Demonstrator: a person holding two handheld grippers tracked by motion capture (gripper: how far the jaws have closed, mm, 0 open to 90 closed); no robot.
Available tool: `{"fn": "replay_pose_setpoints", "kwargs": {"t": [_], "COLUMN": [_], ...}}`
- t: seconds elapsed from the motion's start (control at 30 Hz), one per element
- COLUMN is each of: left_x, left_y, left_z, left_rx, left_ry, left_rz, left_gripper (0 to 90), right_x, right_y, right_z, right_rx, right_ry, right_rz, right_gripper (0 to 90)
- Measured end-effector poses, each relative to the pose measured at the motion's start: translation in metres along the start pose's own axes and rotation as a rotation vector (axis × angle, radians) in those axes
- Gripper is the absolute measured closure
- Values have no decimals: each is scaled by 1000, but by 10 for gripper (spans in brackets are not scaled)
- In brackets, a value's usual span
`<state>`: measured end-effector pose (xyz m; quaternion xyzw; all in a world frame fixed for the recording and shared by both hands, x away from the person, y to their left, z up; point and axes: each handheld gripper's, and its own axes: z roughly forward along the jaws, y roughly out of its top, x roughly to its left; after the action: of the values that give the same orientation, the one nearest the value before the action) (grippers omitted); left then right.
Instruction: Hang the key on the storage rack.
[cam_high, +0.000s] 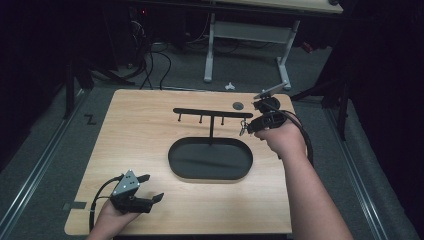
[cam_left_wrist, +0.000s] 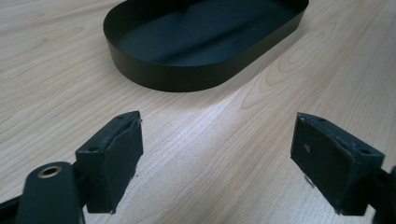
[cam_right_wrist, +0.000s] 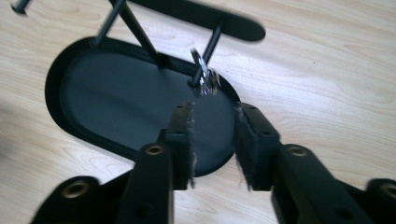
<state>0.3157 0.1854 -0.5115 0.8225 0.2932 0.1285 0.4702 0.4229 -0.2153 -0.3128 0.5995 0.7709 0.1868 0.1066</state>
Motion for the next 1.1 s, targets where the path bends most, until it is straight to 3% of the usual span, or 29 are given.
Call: {"fn": "replay_pose_setpoints", "kwargs": {"t": [0.2,0.33,0.43,0.47,0.63,0.77,0.93,1.0,1.03,1.07,1.1], "left_x": [0,0,-1,-1,1,1,4,5,5,6,8], "left_y": [0,0,-1,-1,-1,-2,-2,-3,-4,-4,-5], "left_z": [0,1,2,2,5,3,3,1,0,0,0], "left_rx": [6,7,18,19,31,32,36,29,29,28,23], "left_ry": [8,12,16,17,22,41,61,75,80,82,79], "left_rz": [7,-1,9,10,4,15,6,2,-2,-9,-21], "left_gripper": [173,172,172,171,170,169,165,160,158,155,153], "right_x": [-9,-15,-19,-20,-21,-24,-28,-27,-24,-23,-21], "right_y": [-24,-47,-68,-76,-114,-141,-178,-194,-209,-217,-221], "right_z": [11,31,49,55,85,103,120,126,129,130,131], "right_rx": [-9,-29,-56,-64,-103,-143,-231,-303,-366,-378,-355], "right_ry": [18,9,26,10,13,-13,-50,-79,-79,-56,-30], "right_rz": [3,6,38,26,18,14,44,47,56,65,64], "right_gripper": [518,452,402,382,369,349,295,287,300,324,299]}}
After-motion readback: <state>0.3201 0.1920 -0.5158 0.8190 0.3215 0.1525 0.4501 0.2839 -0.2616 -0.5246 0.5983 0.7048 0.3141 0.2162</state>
